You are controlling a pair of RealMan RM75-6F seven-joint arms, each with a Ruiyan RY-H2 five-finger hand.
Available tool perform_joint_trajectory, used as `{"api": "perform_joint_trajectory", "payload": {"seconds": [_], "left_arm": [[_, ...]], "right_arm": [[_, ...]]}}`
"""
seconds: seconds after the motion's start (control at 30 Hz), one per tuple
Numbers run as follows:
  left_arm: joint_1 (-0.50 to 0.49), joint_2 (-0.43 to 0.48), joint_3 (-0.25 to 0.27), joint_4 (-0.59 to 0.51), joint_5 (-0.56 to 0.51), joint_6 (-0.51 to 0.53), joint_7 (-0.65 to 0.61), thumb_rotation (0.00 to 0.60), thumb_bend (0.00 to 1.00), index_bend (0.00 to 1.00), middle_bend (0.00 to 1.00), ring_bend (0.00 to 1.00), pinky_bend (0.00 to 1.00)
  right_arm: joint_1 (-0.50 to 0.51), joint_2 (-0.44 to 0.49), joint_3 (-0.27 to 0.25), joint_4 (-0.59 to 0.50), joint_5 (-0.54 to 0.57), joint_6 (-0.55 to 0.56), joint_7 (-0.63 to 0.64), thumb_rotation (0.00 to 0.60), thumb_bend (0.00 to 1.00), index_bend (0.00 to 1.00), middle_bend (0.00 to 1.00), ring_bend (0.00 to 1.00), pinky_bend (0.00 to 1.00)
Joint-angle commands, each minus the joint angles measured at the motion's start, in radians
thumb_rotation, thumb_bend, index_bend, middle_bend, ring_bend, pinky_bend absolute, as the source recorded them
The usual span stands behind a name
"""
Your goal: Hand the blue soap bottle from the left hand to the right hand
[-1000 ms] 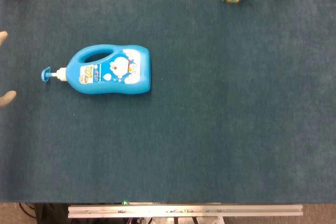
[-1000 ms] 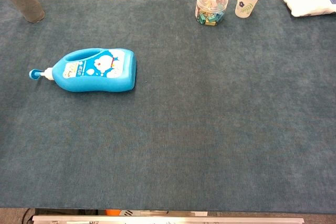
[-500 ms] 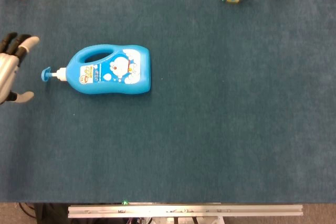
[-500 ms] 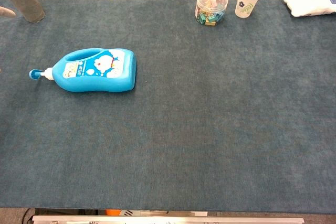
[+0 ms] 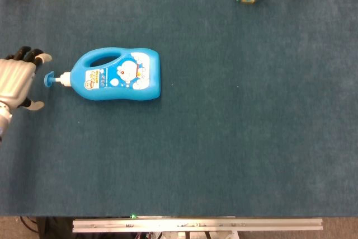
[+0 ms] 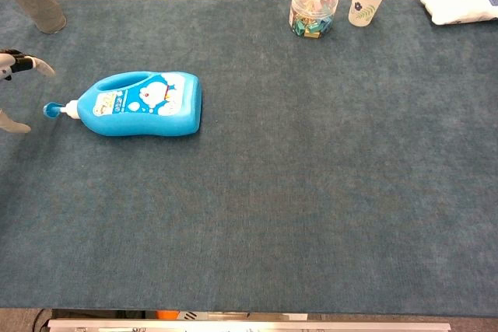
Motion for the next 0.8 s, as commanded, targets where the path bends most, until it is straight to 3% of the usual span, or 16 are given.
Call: {"api": "perform_joint_trajectory", "payload": {"seconds": [0.03, 0.27, 0.43, 0.8], "left_arm": [[-0.023, -0.046, 0.000, 0.040, -0.039, -0.015, 0.037, 0.600, 0.11, 0.22, 0.20, 0.13, 0.27], [-0.055, -0.123, -0.008, 0.093, -0.100, -0.025, 0.082, 0.600, 0.11, 0.26, 0.25, 0.16, 0.29], [-0.070, -0.185, -0.010, 0.154, -0.113, -0.023, 0.089, 0.600, 0.14, 0.35, 0.38, 0.29, 0.38], [-0.102, -0.279, -0.017, 0.262, -0.129, -0.046, 0.083, 0.600, 0.16, 0.41, 0.41, 0.32, 0.43]], "right_arm": [[-0.003, 0.003, -0.003, 0.000, -0.002, 0.000, 0.003, 0.600, 0.00, 0.18, 0.26, 0.21, 0.33], [-0.006, 0.010, -0.008, 0.006, -0.001, -0.009, 0.020, 0.600, 0.00, 0.18, 0.26, 0.21, 0.33], [-0.006, 0.016, -0.010, 0.011, 0.002, -0.015, 0.028, 0.600, 0.00, 0.18, 0.26, 0.21, 0.33], [-0.012, 0.020, -0.012, 0.018, 0.007, -0.015, 0.041, 0.600, 0.00, 0.18, 0.26, 0.21, 0.33]]}}
